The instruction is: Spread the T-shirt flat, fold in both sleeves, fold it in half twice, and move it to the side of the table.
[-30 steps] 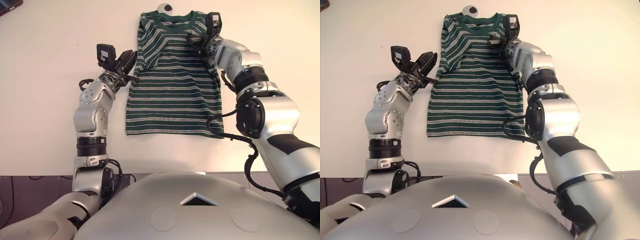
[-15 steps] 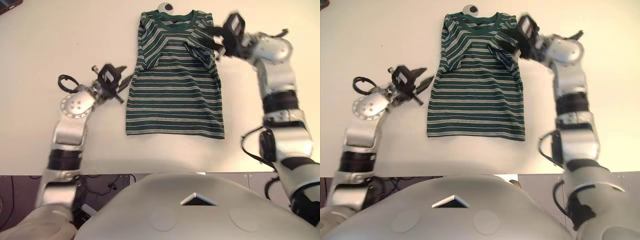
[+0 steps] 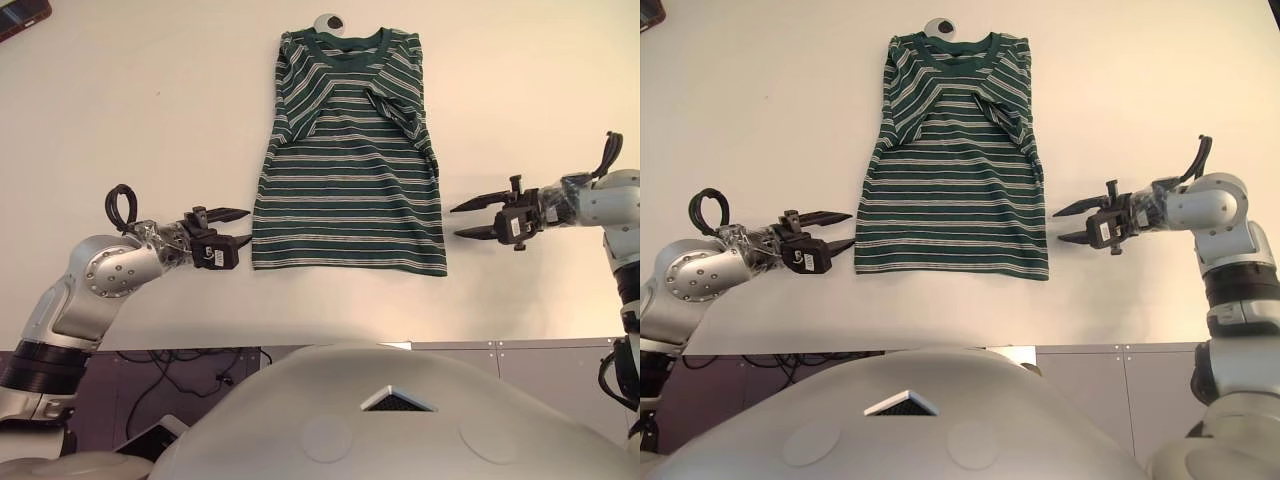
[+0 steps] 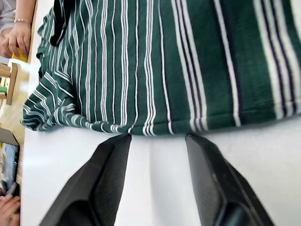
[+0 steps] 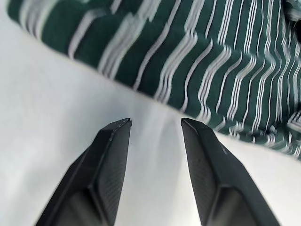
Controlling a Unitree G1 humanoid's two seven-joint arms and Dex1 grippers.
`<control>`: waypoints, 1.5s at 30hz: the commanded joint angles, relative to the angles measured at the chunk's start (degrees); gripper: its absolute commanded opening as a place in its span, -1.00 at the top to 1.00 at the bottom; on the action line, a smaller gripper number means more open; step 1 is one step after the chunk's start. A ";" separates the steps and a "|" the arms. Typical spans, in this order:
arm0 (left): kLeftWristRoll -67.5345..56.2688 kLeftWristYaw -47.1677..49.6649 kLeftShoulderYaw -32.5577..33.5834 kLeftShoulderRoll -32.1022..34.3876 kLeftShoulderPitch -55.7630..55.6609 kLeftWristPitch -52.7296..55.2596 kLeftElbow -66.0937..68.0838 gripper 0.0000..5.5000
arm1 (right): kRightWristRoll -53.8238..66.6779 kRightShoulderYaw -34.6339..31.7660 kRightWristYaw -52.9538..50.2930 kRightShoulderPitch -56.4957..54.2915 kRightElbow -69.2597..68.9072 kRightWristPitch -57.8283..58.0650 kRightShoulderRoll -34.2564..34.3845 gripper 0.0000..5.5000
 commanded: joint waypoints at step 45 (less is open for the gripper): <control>-55.64 -5.21 6.47 -13.92 -25.32 51.64 0.43 0.99 | 32.55 -1.92 -1.72 -28.29 15.29 77.03 12.59 1.00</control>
